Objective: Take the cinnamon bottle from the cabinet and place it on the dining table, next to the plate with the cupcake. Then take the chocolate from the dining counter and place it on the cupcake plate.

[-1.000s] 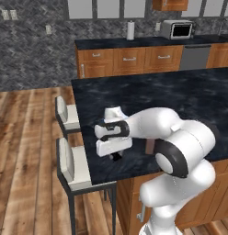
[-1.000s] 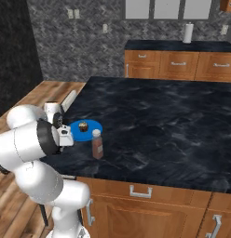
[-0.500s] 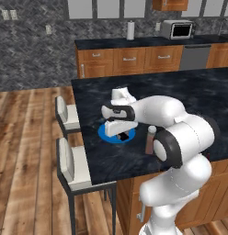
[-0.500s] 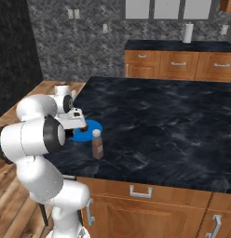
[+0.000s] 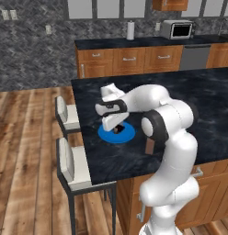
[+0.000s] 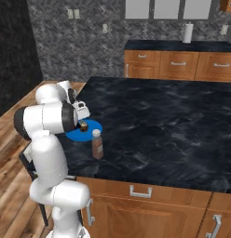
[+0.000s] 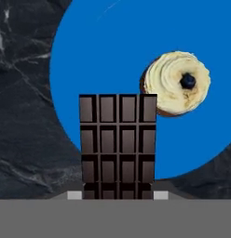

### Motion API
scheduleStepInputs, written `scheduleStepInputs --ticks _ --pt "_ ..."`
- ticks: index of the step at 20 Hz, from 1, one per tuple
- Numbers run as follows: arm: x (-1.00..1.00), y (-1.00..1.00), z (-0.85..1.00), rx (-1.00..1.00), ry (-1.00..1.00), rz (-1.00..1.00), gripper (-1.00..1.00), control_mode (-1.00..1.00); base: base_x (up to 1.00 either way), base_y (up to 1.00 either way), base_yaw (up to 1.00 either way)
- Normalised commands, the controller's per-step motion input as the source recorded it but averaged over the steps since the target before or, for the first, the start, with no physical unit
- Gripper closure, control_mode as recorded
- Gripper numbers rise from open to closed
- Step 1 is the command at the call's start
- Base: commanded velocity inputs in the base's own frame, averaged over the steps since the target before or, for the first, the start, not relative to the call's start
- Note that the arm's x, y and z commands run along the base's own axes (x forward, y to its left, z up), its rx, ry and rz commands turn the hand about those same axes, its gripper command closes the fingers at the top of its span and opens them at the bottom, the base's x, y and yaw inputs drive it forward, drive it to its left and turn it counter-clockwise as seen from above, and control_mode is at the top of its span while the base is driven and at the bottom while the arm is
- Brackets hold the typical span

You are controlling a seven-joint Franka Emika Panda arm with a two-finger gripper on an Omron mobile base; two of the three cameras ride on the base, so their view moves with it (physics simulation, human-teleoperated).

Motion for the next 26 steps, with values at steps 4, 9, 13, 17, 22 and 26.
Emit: scheduleStepInputs --ticks 4,9,13,17,22,26 --pt "0.23 0.08 -0.42 -0.09 -0.04 0.19 1.00 -1.00 0.00 0.00 0.00" --pt "0.22 0.00 -0.38 -0.05 -0.02 0.14 1.00 -1.00 0.00 0.00 0.00" --pt "0.01 0.00 -0.26 -0.03 -0.03 0.05 1.00 -1.00 0.00 0.00 0.00" --pt "-0.09 0.00 -0.17 0.00 -0.02 0.00 -1.00 -1.00 0.00 0.00 0.00" --pt "-0.12 0.00 -0.02 0.00 -0.05 0.00 -1.00 -1.00 0.00 0.00 0.00" --pt "-0.07 0.00 0.01 0.00 -0.07 0.00 -1.00 -1.00 0.00 0.00 0.00"
